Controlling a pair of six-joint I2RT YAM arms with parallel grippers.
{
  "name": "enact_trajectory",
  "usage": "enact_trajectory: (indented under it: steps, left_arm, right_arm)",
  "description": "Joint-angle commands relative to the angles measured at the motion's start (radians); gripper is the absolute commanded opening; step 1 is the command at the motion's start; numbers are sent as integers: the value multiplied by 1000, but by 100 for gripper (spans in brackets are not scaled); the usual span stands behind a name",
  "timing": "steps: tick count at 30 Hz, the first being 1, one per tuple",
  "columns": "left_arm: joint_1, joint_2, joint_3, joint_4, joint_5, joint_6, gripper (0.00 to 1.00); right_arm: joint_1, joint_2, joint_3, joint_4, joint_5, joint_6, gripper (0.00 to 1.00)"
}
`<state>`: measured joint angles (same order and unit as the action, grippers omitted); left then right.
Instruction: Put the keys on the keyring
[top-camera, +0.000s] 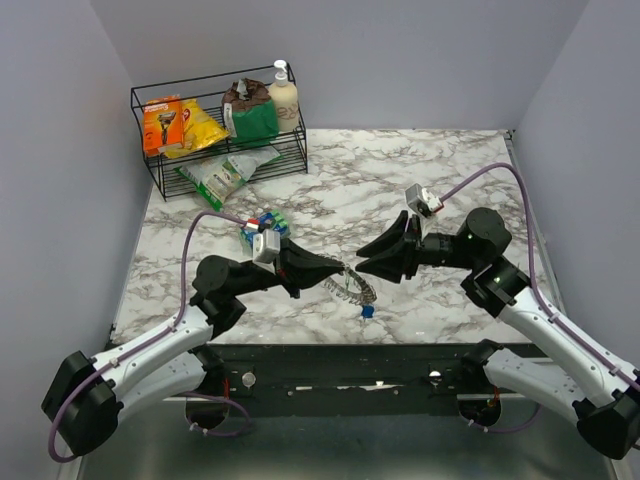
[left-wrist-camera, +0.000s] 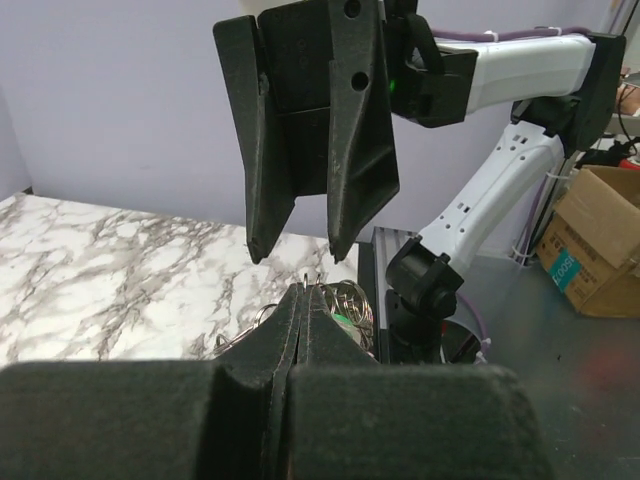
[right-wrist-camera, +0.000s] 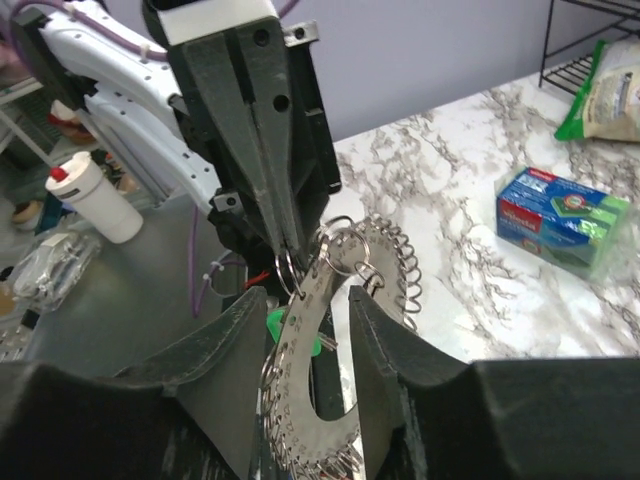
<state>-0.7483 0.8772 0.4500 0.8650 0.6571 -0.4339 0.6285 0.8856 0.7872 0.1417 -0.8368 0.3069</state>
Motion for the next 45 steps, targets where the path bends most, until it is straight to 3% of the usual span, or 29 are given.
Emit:
enact_trajectory:
  steps: [1, 8, 17, 24, 30, 35, 45]
  left_arm:
    - [-3, 12, 15, 104, 44, -19, 0]
    - [-3, 29, 19, 117, 45, -17, 0]
    - [-3, 62, 38, 144, 49, -26, 0]
    - [-3, 80, 52, 149, 67, -31, 0]
    - [-3, 55, 50, 95, 64, -3, 0]
    - [-3, 42, 49, 85, 62, -2, 0]
    - [-3, 43, 67, 81, 70, -6, 0]
  right_arm:
    - [-9, 13, 4, 110, -154, 50, 45]
    - [-9, 55, 27, 144, -266, 81, 42]
    - [-7, 85, 38, 95, -292, 63, 31]
    - [-9, 55, 23, 85, -197, 43, 33]
    - [-9, -14, 4, 84, -104, 32, 40]
    - [-9, 3, 1, 65, -97, 17, 45]
    - [-9, 42, 7, 49, -113, 1, 45]
